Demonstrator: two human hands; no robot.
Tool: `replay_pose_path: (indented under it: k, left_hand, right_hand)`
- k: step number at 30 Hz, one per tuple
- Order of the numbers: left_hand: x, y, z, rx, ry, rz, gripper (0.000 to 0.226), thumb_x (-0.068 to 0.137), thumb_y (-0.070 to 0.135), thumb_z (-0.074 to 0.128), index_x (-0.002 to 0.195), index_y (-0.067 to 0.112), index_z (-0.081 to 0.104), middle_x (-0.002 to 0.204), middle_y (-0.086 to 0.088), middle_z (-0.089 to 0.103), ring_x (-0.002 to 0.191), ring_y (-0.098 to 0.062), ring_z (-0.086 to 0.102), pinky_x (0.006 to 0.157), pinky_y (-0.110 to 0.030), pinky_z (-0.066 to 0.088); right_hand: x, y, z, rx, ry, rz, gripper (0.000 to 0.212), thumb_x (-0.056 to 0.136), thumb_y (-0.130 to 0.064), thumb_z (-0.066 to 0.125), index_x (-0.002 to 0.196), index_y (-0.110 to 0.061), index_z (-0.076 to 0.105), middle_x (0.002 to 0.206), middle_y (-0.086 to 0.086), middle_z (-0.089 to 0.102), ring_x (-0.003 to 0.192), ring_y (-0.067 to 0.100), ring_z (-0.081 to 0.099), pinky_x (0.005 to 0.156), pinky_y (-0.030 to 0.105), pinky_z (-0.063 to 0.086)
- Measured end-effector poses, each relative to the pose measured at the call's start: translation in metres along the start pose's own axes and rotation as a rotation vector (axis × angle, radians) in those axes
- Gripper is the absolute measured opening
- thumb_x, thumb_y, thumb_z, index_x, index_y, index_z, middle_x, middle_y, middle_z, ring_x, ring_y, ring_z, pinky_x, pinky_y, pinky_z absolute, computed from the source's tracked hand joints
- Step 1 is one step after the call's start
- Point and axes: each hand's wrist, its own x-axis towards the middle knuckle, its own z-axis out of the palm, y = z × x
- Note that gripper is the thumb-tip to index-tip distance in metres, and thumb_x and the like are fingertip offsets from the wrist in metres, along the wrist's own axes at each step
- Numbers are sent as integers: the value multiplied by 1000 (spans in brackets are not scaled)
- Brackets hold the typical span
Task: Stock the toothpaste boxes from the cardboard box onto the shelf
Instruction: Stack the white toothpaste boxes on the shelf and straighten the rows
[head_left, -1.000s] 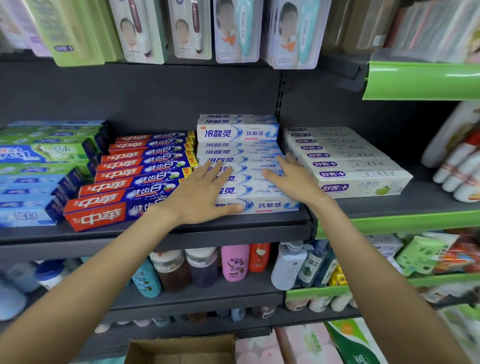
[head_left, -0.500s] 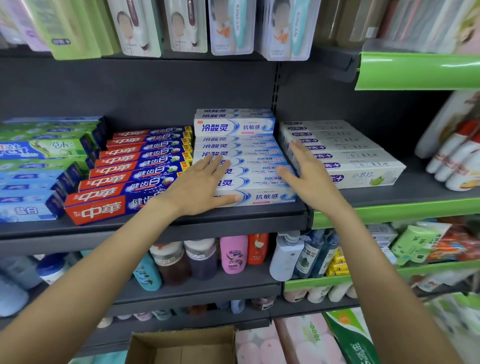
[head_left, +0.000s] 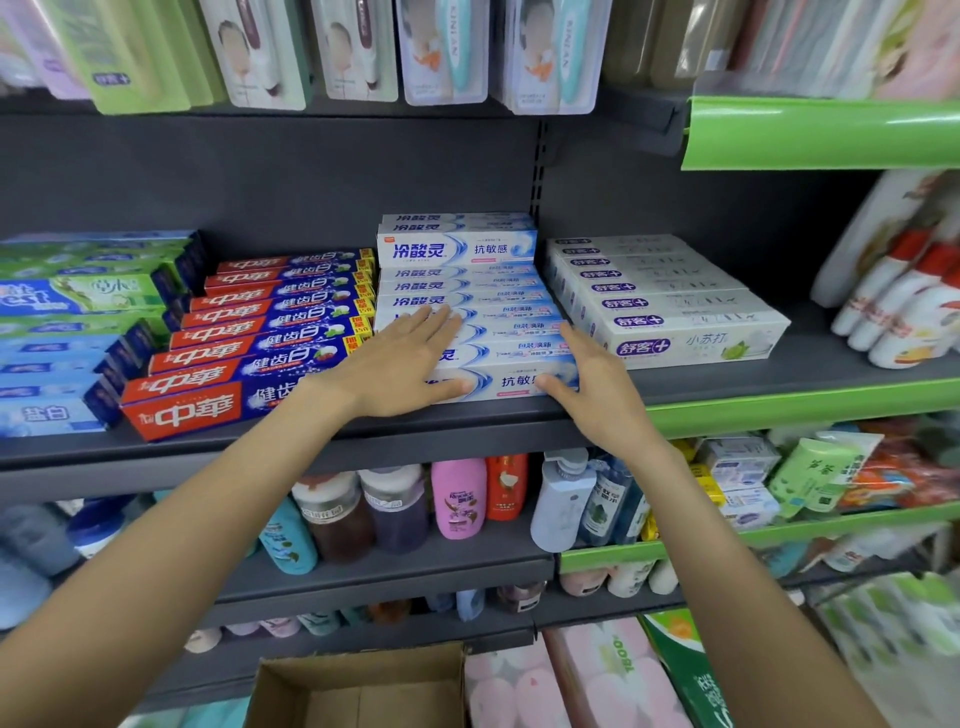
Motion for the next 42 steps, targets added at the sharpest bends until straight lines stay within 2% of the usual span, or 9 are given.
replay_pose_path:
  k: [9, 14, 24, 28, 31, 34, 36, 39, 42]
  left_hand:
    - [-1, -1, 1, 40, 14, 8, 85, 91, 62, 31, 150, 13, -5, 158, -8, -6, 146, -21, -3, 118, -30, 1]
    - [1, -1, 6, 58, 66, 4, 84, 92, 61, 32, 151, 12, -1, 158, -9, -2, 146, -23, 0, 118, -33, 6]
    - [0, 5, -3, 41, 37, 14, 83, 92, 59, 36, 149, 6, 6, 157, -15, 5, 145, -30, 6, 118, -39, 10]
    - [-25, 8, 9, 58, 301, 53, 70, 93, 55, 38, 146, 12, 28, 153, -8, 28, 141, -24, 24, 116, -38, 12]
    - [-70, 3, 18, -24, 720, 113, 45, 91, 42, 46, 124, 14, 58, 123, -3, 62, 116, -22, 53, 101, -33, 31]
    - [-124, -15, 25, -74, 956, 23, 29, 89, 26, 52, 113, 14, 63, 106, -1, 66, 104, -20, 55, 91, -32, 37]
    - [-155, -36, 28, -39, 928, -67, 32, 86, 23, 51, 116, 15, 60, 108, 0, 64, 105, -20, 53, 90, -32, 36]
    - [-179, -77, 27, 8, 746, -210, 46, 83, 32, 50, 126, 17, 51, 121, -5, 58, 116, -25, 50, 100, -39, 35]
    - [-178, -106, 20, 90, 510, -286, 60, 84, 34, 62, 137, 15, 42, 140, -7, 47, 133, -25, 39, 113, -46, 19]
  right_hand:
    - [-2, -4, 0, -34, -7, -4, 66, 94, -23, 55, 148, -8, 20, 154, 9, 25, 141, 21, 24, 112, 26, 19]
    - [-3, -11, -1, -230, 4, 5, 61, 96, -27, 50, 149, -11, 22, 157, 10, 17, 143, 23, 17, 113, 32, 19]
    - [-13, -25, 8, -482, 145, 8, 52, 94, -23, 53, 141, -9, 38, 146, 10, 39, 135, 29, 30, 112, 38, 22]
    - [-20, -26, 10, -530, 180, -11, 50, 92, -25, 56, 137, -6, 45, 142, 15, 44, 132, 34, 34, 109, 44, 26]
    - [-29, -32, 15, -494, 248, -138, 43, 89, -23, 56, 127, -3, 54, 132, 20, 52, 123, 41, 43, 104, 50, 33]
    - [-43, -51, 21, -359, 277, -282, 45, 89, -32, 44, 123, -7, 58, 130, 16, 55, 122, 39, 46, 103, 50, 37]
    - [-51, -68, 25, -292, 280, -368, 47, 89, -35, 41, 124, -9, 58, 131, 12, 55, 123, 36, 45, 104, 49, 37]
    - [-55, -97, 34, -217, 293, -462, 46, 88, -37, 43, 123, -11, 58, 128, 10, 57, 122, 33, 47, 103, 47, 38]
    - [-42, -127, 48, -243, 242, -536, 45, 87, -36, 49, 122, -11, 59, 123, 10, 59, 117, 32, 50, 101, 46, 38]
